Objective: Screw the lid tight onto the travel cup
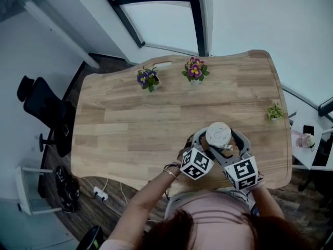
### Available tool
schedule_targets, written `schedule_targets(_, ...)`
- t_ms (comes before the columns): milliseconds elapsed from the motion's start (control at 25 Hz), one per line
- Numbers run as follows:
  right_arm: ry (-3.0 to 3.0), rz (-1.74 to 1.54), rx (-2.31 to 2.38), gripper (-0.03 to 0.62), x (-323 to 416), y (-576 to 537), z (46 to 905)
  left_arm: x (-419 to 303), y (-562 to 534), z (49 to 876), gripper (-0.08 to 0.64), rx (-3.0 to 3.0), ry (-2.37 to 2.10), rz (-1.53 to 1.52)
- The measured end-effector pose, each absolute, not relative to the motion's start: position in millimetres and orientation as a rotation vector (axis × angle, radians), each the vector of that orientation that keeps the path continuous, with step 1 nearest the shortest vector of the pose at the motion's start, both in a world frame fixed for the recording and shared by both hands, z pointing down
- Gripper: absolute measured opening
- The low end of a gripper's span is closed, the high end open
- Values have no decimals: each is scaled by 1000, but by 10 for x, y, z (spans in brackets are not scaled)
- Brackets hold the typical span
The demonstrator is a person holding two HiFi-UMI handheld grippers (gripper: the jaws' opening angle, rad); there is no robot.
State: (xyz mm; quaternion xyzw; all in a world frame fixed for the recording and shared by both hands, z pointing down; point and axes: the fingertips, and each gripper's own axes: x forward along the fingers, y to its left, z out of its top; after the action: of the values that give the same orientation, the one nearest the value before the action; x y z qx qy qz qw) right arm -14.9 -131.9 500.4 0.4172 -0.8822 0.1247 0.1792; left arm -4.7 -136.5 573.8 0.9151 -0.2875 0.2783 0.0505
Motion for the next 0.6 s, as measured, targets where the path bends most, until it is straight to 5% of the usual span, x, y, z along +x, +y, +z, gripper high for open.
schedule_targets(360,-2556,273,729,373,-173,-1282,4976,-12,-1263,5771,356,2911,-496,938)
schedule_targets(600,-2553,246,899,371,-157,-1319,4985,-9,-1315,5755,357,2878,-652,895)
